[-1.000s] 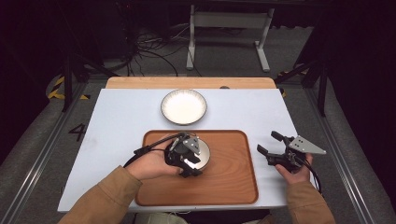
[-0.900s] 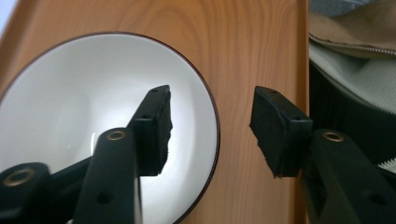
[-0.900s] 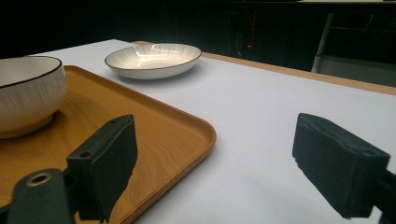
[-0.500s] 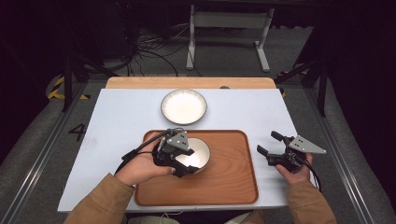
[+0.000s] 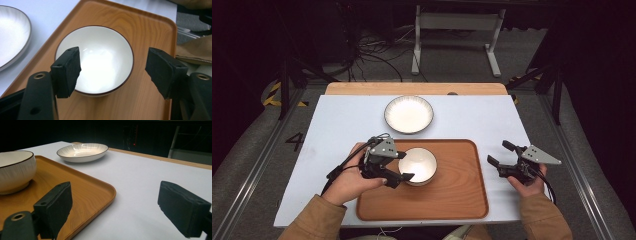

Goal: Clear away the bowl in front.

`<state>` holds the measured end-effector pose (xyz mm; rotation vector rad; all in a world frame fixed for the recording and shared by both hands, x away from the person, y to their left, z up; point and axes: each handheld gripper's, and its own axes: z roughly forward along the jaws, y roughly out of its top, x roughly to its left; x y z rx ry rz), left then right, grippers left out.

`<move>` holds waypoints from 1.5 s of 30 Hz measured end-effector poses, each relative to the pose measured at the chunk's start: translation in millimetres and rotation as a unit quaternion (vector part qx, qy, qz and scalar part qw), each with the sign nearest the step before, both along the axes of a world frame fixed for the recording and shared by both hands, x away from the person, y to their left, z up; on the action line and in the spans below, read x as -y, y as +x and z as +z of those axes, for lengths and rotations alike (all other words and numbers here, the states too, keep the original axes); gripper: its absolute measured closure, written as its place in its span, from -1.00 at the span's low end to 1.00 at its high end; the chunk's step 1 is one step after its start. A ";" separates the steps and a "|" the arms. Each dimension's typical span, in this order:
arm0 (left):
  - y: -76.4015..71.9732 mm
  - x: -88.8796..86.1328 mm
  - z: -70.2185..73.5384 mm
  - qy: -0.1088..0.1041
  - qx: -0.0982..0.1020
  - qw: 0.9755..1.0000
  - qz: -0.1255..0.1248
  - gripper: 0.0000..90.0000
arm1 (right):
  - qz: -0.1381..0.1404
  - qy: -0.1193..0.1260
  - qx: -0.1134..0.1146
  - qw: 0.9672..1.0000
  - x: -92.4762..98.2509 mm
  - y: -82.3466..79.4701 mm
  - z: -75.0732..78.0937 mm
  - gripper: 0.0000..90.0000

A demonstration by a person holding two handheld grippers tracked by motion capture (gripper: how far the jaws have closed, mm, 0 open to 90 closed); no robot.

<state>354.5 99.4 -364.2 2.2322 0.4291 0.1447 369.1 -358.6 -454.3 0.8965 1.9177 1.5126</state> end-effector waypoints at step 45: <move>6.0 -86.9 -31.4 -0.201 0.098 0.966 0.128 -0.90 | -0.003 0.013 0.011 1.000 2.5 -2.3 -0.6 -0.88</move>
